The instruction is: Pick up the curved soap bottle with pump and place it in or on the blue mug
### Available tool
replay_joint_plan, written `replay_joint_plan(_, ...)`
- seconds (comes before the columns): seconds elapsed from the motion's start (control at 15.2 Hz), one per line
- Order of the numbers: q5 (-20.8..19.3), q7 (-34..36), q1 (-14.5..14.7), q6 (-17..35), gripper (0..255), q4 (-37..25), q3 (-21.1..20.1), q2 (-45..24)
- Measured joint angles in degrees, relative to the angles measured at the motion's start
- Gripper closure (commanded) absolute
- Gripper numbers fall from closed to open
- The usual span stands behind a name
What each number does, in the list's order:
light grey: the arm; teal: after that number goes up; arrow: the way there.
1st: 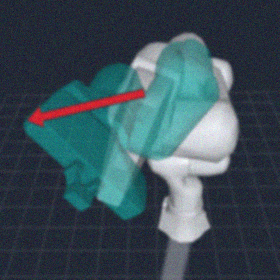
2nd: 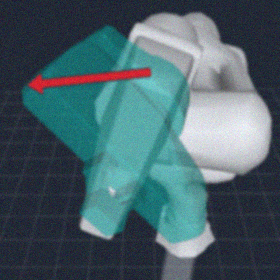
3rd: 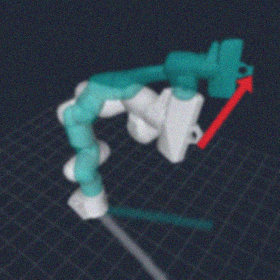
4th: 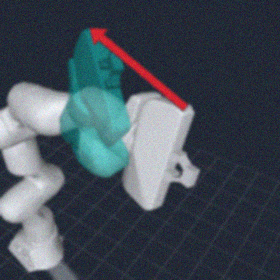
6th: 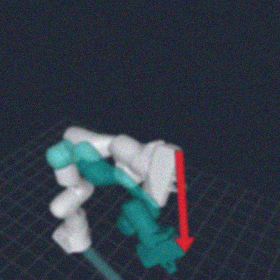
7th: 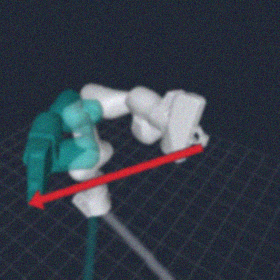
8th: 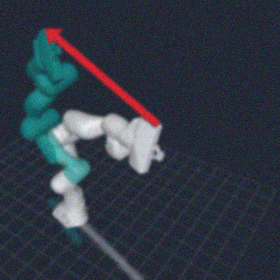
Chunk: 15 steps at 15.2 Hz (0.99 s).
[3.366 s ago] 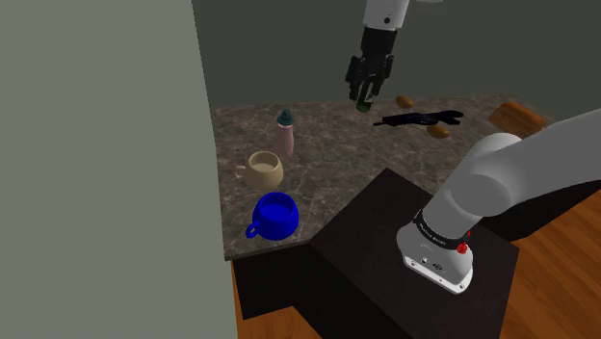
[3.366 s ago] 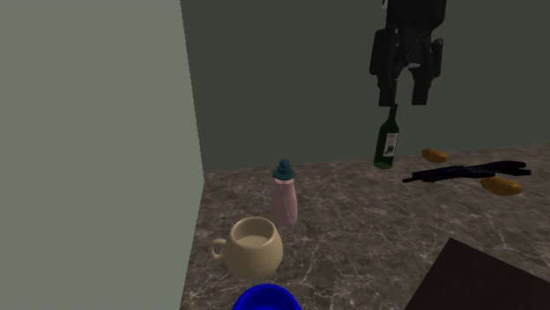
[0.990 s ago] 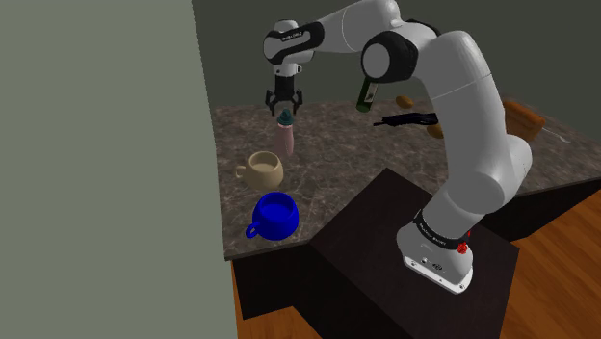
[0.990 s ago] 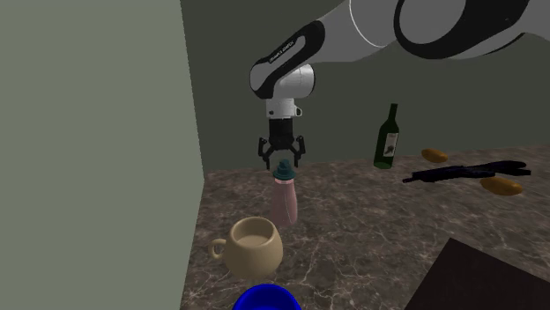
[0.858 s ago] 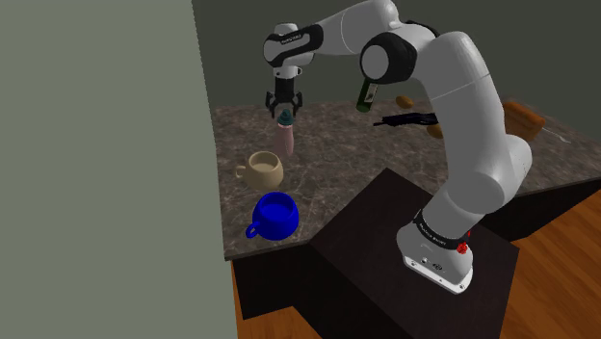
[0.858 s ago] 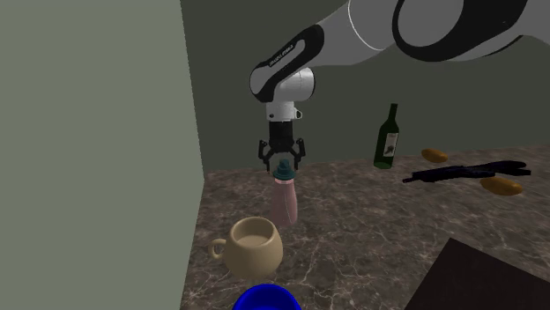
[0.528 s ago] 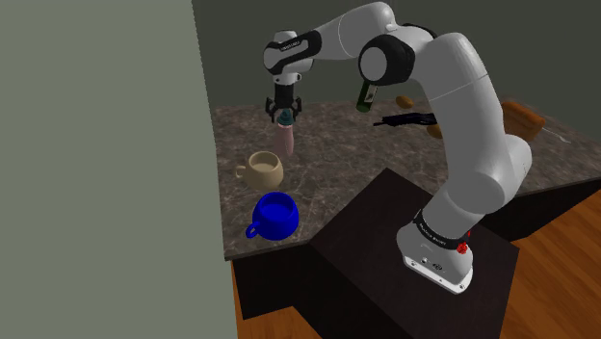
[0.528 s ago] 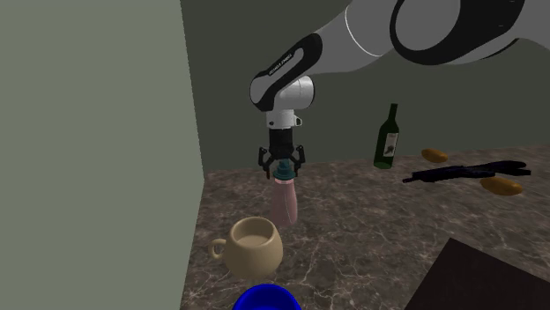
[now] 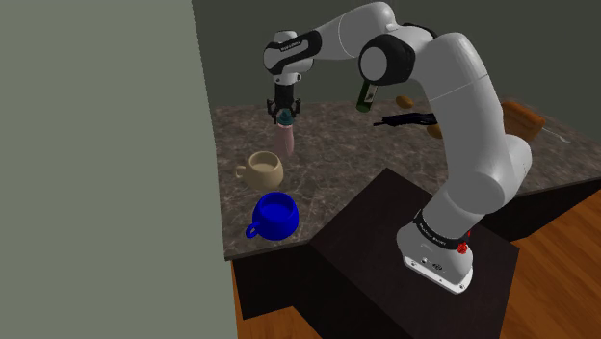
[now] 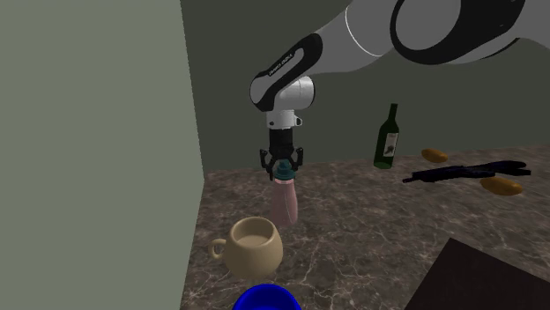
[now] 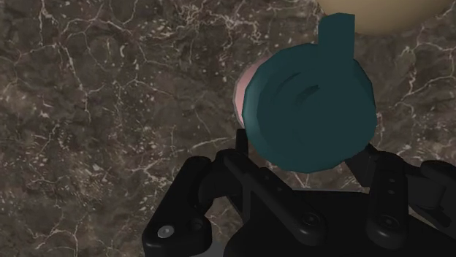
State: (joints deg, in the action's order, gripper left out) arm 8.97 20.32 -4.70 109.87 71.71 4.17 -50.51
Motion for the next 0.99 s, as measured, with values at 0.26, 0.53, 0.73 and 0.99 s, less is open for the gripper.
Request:
replay_joint_plan(0.26,0.0,0.0,0.0,0.0,255,0.0,0.0,0.0)
replay_joint_plan(0.53,0.0,0.0,0.0,0.0,255,0.0,0.0,0.0)
replay_joint_plan(0.73,-0.1,0.2,0.1,-1.0,255,0.1,0.0,0.9)
replay_joint_plan(0.99,-0.2,0.4,0.1,-3.0,255,-0.8,0.1,2.2)
